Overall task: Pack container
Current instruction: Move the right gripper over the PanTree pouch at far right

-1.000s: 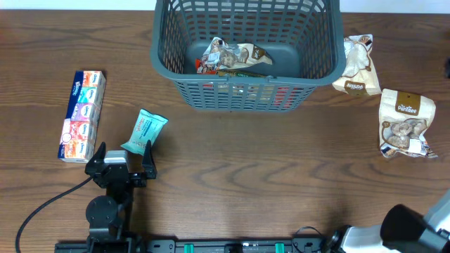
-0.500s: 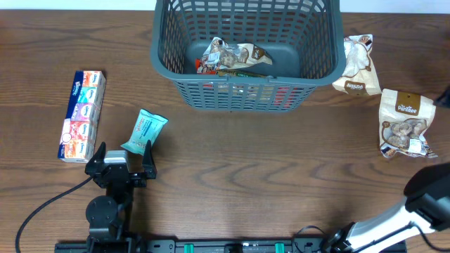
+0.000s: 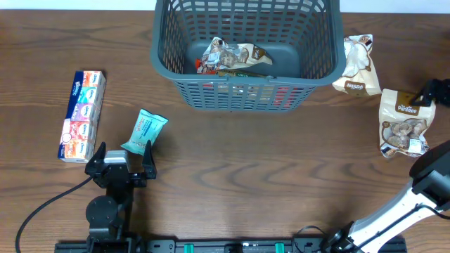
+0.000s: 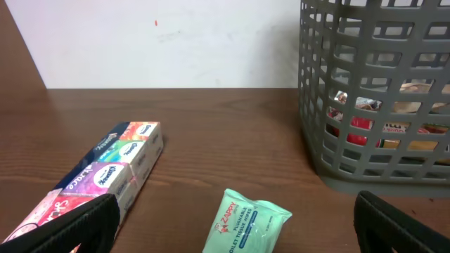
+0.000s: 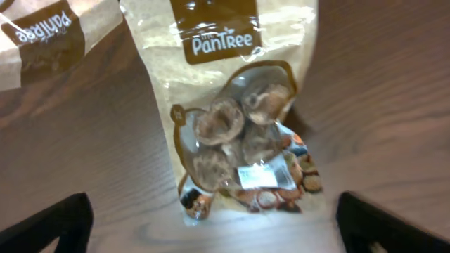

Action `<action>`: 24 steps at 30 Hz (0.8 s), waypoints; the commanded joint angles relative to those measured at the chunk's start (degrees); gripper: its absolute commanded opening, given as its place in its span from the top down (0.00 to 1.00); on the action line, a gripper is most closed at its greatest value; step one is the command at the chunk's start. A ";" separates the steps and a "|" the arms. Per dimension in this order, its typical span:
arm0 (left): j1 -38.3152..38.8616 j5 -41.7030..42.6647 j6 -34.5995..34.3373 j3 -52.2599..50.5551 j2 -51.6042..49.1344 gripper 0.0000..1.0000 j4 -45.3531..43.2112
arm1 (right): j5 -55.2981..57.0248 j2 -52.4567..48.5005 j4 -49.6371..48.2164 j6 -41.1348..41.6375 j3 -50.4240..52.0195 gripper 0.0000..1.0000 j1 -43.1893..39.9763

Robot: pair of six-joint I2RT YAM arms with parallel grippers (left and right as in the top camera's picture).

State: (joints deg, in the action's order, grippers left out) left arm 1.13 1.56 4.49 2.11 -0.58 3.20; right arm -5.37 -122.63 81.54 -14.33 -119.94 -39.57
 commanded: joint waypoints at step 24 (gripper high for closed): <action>-0.09 0.98 -0.31 -1.79 0.39 0.01 0.76 | 6.86 12.61 -26.10 -2.05 31.21 0.01 2.14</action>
State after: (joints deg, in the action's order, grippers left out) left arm 1.13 1.56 4.49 2.11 -0.58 3.18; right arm -0.12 -113.10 57.30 -16.97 -92.25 -37.93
